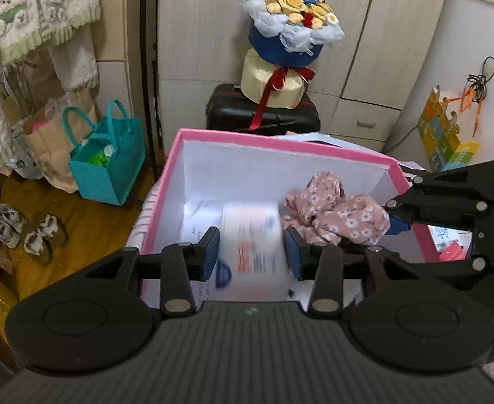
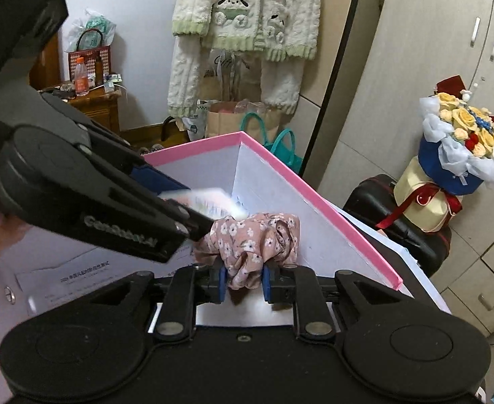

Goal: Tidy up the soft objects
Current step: 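Open both grippers to release the scrunchie and tissue pack in the box, then lower the left gripper onto the red envelope and close on it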

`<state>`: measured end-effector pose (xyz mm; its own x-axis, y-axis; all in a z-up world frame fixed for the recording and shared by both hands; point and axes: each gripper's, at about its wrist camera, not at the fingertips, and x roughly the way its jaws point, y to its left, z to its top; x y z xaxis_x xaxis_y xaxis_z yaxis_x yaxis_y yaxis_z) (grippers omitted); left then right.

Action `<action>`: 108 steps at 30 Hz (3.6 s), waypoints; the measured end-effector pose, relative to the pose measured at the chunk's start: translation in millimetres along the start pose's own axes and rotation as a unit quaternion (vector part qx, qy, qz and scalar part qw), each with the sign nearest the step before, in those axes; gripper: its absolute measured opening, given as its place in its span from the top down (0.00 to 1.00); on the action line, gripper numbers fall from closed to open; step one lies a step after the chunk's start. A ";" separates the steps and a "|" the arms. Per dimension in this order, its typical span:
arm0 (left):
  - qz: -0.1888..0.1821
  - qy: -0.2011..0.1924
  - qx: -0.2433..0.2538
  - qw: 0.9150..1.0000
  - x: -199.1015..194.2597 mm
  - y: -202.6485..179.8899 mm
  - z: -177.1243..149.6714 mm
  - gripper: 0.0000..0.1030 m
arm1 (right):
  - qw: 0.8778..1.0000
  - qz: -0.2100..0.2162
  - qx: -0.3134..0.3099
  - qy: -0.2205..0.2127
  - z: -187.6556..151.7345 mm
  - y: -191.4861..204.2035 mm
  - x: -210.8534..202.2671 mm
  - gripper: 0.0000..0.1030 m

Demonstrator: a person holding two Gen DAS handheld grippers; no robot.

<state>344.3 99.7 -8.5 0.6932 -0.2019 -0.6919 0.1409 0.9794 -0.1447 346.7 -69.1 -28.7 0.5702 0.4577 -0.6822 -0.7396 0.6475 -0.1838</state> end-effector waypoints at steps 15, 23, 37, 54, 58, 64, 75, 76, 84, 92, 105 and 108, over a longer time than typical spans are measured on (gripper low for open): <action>0.002 -0.061 0.056 0.997 -75.5 -14.1 -20.6 0.40 | 0.996 -0.013 0.061 -0.063 -24.4 -4.1 -77.4 0.43; -0.035 -0.053 0.088 0.994 -119.5 -36.7 -47.9 0.38 | 0.990 -0.007 0.129 -0.061 -59.0 -7.7 -143.6 0.38; -0.133 -0.061 0.164 0.975 -156.9 -127.5 -105.7 0.38 | 0.980 -0.034 0.193 -0.047 -124.9 -18.5 -211.0 0.37; -0.090 -0.105 0.218 0.966 -106.1 -208.5 -159.0 0.39 | 0.979 -0.023 0.199 -0.023 -164.8 -54.7 -185.9 0.37; -0.074 -0.103 0.221 0.967 -84.9 -219.7 -164.2 0.39 | 0.978 -0.017 0.206 -0.015 -171.0 -69.4 -167.9 0.37; -0.045 -0.105 0.234 0.965 -53.6 -232.0 -171.2 0.42 | 0.978 -0.008 0.206 -0.005 -174.2 -90.0 -141.3 0.37; 0.007 -0.108 0.231 0.967 -26.3 -230.7 -175.0 0.53 | 0.979 -0.001 0.201 0.008 -168.4 -114.7 -110.5 0.37; 0.008 -0.103 0.233 0.967 -24.2 -230.6 -176.1 0.53 | 0.979 0.000 0.204 0.008 -168.6 -116.9 -108.1 0.37; 0.044 -0.104 0.245 0.963 -4.7 -235.8 -179.3 0.52 | 0.975 0.006 0.222 0.018 -173.0 -126.9 -93.6 0.37; 0.072 -0.113 0.241 0.961 12.7 -242.7 -174.0 0.52 | 0.971 0.020 0.237 0.038 -176.9 -134.8 -77.1 0.37; 0.085 -0.114 0.224 0.964 17.4 -238.8 -168.2 0.79 | 0.971 0.033 0.238 0.012 -173.0 -128.9 -91.7 0.81; 0.085 -0.123 0.219 0.964 10.2 -238.6 -170.1 0.82 | 0.966 0.044 0.255 0.011 -171.5 -127.6 -104.8 0.84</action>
<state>197.5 -136.5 -101.4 0.8714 -0.0839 -0.4833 0.2579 0.9165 0.3058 319.9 -304.2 -55.0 0.5013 0.5145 -0.6956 -0.5090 0.8255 0.2438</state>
